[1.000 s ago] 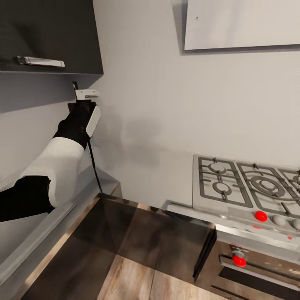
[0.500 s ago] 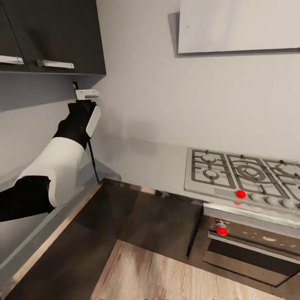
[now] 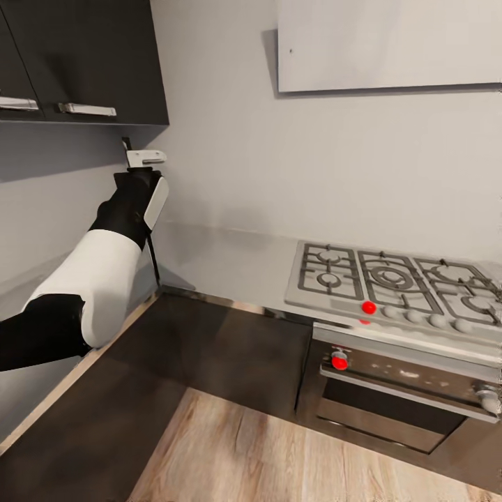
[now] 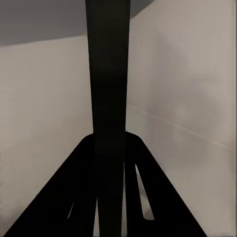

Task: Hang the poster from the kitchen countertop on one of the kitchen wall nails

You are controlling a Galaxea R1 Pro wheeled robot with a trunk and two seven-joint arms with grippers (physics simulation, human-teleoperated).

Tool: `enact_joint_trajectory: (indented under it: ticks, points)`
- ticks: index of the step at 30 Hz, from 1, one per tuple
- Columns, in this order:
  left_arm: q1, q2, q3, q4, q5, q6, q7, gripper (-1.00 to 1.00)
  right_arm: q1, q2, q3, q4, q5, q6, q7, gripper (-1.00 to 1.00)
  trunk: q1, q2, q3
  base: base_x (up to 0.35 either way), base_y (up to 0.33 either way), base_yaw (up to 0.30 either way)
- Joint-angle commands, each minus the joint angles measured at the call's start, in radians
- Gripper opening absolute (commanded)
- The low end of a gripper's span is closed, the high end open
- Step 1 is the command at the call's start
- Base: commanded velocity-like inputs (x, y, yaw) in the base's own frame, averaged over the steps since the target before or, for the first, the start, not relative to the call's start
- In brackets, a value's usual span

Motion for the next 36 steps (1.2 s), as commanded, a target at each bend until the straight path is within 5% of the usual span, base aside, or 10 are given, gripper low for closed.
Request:
enact_joint_trajectory:
  ticks: [1,33,36]
  points:
    - [-0.001,-0.001,0.002,-0.001,-0.002,0.006,0.003,-1.00,0.000,0.000,-0.001,-0.001,0.000,-0.001,0.000,1.00,0.000,-0.001,-0.001,-0.131,-0.097,0.000]
    - [-0.001,-0.002,0.002,-0.004,-0.002,0.007,0.003,-1.00,0.000,0.000,-0.001,-0.002,0.000,-0.002,0.000,1.00,0.000,-0.001,-0.001,-0.265,-0.170,0.000]
    - [-0.001,-0.002,0.002,-0.004,-0.002,0.007,0.003,-1.00,0.000,-0.003,0.001,0.000,0.001,-0.052,0.000,1.00,0.000,-0.001,-0.001,-0.303,-0.159,0.000]
